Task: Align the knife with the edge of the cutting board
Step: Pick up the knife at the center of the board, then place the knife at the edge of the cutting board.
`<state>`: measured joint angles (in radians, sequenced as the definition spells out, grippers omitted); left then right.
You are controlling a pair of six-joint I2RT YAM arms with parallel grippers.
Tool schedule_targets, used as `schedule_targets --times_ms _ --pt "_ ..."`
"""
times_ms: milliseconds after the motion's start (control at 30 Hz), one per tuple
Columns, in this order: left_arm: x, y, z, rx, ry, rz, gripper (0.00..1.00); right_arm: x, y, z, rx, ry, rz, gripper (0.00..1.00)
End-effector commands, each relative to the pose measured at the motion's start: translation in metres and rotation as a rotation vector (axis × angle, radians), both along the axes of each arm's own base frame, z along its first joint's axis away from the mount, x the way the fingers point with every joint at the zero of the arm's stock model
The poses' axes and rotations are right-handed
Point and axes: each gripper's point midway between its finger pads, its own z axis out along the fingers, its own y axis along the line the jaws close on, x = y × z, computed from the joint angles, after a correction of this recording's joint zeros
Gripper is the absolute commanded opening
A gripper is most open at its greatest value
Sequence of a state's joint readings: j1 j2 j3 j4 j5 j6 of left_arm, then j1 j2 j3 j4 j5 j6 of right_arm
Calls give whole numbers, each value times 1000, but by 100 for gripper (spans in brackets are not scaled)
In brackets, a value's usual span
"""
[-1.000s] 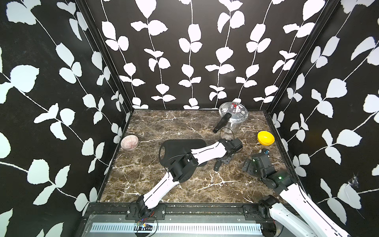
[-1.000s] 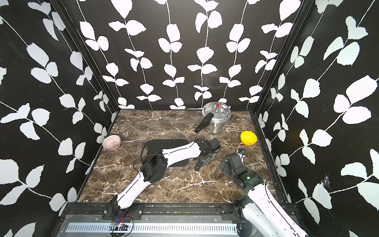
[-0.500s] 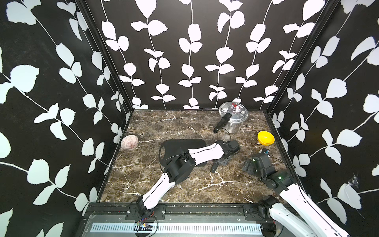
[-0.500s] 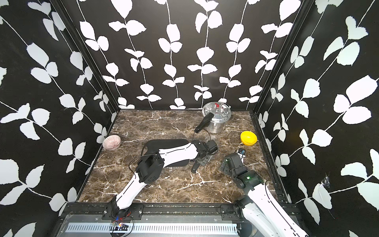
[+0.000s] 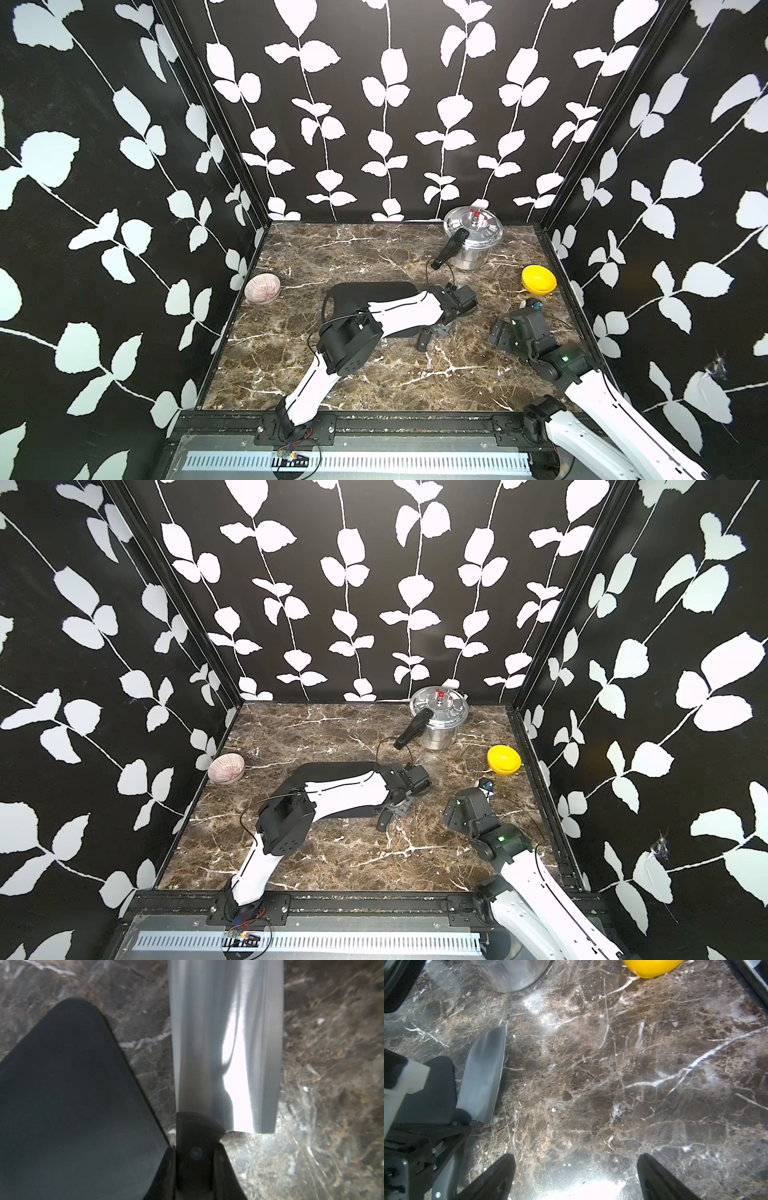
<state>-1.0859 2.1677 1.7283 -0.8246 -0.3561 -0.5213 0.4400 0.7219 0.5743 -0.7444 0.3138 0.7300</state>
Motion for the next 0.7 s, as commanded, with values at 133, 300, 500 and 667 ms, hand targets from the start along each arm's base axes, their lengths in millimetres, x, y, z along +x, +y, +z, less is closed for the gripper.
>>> schedule_targets --times_ms 133,300,500,667 --pt "10 20 33 -109 -66 146 16 10 12 4 44 -36 40 92" --pt "11 45 29 -136 -49 245 18 14 23 1 82 -26 70 92" --pt "4 81 21 -134 -20 384 18 20 33 -1 108 -25 94 92" --pt "-4 99 14 -131 2 454 18 23 38 -1 113 -30 111 92"
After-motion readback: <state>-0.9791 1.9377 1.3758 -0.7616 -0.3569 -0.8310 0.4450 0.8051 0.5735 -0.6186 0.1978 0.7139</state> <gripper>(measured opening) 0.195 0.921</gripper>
